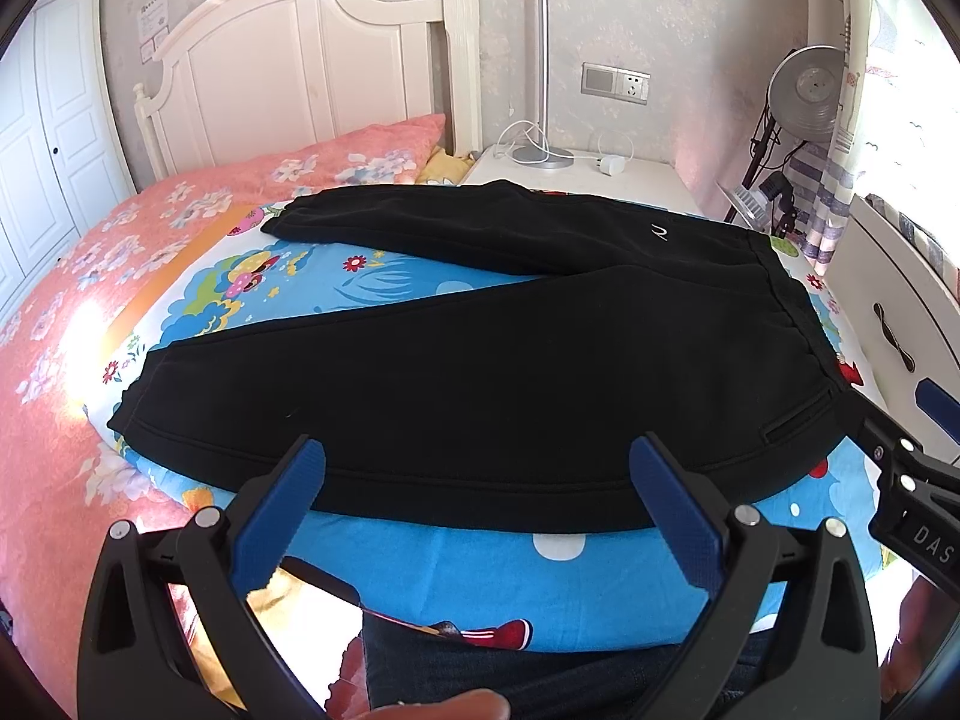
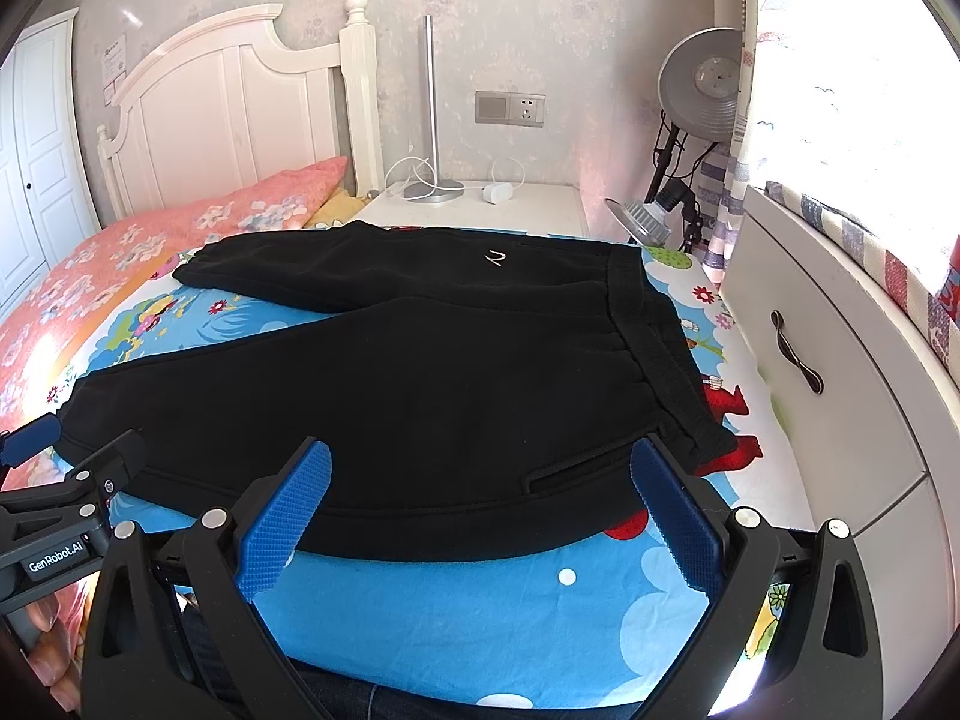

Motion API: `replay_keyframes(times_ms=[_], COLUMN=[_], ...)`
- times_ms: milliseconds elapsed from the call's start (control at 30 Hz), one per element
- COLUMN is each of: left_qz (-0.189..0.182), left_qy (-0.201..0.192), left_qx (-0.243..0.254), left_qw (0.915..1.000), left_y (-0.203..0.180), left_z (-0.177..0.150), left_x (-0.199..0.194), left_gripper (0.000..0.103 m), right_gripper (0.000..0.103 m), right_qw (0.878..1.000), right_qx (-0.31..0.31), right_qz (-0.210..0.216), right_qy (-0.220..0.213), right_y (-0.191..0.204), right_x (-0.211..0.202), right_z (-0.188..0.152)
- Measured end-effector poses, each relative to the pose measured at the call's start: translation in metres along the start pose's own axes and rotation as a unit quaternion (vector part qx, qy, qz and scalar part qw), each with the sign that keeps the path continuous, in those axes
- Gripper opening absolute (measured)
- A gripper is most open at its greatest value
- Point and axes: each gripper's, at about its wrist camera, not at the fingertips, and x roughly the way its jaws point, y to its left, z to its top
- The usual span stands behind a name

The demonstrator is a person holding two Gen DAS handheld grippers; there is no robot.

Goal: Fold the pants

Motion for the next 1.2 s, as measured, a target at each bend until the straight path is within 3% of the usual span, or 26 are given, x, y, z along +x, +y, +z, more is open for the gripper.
replay_keyframes(times_ms=[1200], left_qz=[-0.001], left_qy=[0.002], left_qx=[0.000], left_qw=[1.0000], left_y=[-0.0012], left_z=[0.0034], left_x=[-0.0009], left_gripper=[0.101], right_gripper=[0.097], right_qw=[1.000], right_qx=[0.000], right_qz=[0.001], right_qy=[0.002], right_y=[-0.0010], right_x=[0.0005], right_z=[-0.0005])
